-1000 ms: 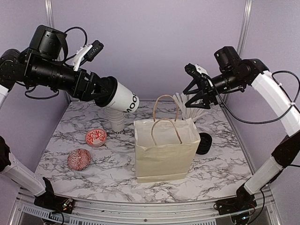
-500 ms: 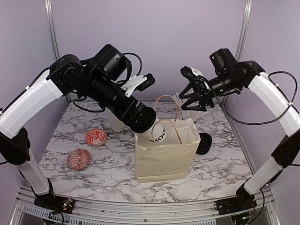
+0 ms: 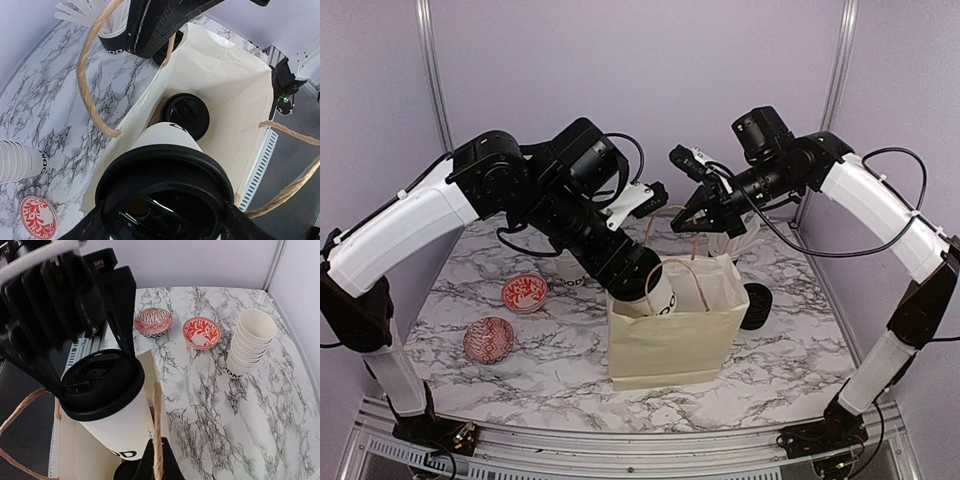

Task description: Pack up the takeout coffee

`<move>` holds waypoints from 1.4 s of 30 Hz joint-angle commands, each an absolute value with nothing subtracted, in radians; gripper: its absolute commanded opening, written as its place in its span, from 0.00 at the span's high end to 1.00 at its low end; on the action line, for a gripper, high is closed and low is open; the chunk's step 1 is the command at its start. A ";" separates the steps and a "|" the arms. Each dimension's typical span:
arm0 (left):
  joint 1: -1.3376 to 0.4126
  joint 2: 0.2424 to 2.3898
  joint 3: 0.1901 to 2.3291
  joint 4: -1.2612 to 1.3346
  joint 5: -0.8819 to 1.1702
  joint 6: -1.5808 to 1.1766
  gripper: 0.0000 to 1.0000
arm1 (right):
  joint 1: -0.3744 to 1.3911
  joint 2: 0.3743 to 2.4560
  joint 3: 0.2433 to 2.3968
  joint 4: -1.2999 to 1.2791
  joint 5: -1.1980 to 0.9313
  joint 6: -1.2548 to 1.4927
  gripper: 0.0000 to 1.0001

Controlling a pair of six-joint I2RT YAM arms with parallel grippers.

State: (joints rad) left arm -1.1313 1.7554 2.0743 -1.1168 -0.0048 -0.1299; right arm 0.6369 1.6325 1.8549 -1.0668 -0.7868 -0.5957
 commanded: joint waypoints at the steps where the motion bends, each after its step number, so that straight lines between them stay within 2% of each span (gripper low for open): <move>1: -1.154 1.798 2.080 -1.108 -0.054 -0.116 0.41 | 0.662 1.606 1.897 -1.009 -0.839 -0.529 1.00; 17: -1.216 1.886 2.172 -1.144 -0.118 -0.094 0.41 | 0.665 1.578 1.851 -0.987 -0.843 -0.517 1.00; 27: -1.255 1.849 2.084 -1.261 -0.270 -0.161 0.41 | 0.665 1.538 1.807 -0.971 -0.868 -0.503 1.00; 29: -1.267 1.840 2.075 -1.284 -0.304 -0.173 0.41 | 0.666 1.531 1.792 -0.983 -0.902 -0.514 0.96; 33: -1.286 1.827 2.067 -1.335 -0.369 -0.186 0.41 | 0.680 1.531 1.777 -1.073 -0.999 -0.601 0.72; 35: -1.299 1.829 2.077 -1.365 -0.396 -0.191 0.41 | 0.681 1.529 1.790 -1.127 -1.044 -0.658 0.64; 38: -1.322 1.838 2.096 -1.411 -0.435 -0.198 0.41 | 0.668 1.519 1.818 -1.144 -1.021 -0.696 0.60; 42: -1.343 1.819 2.070 -1.416 -0.450 -0.184 0.41 | 0.517 1.543 1.843 -1.106 -1.083 -0.677 0.59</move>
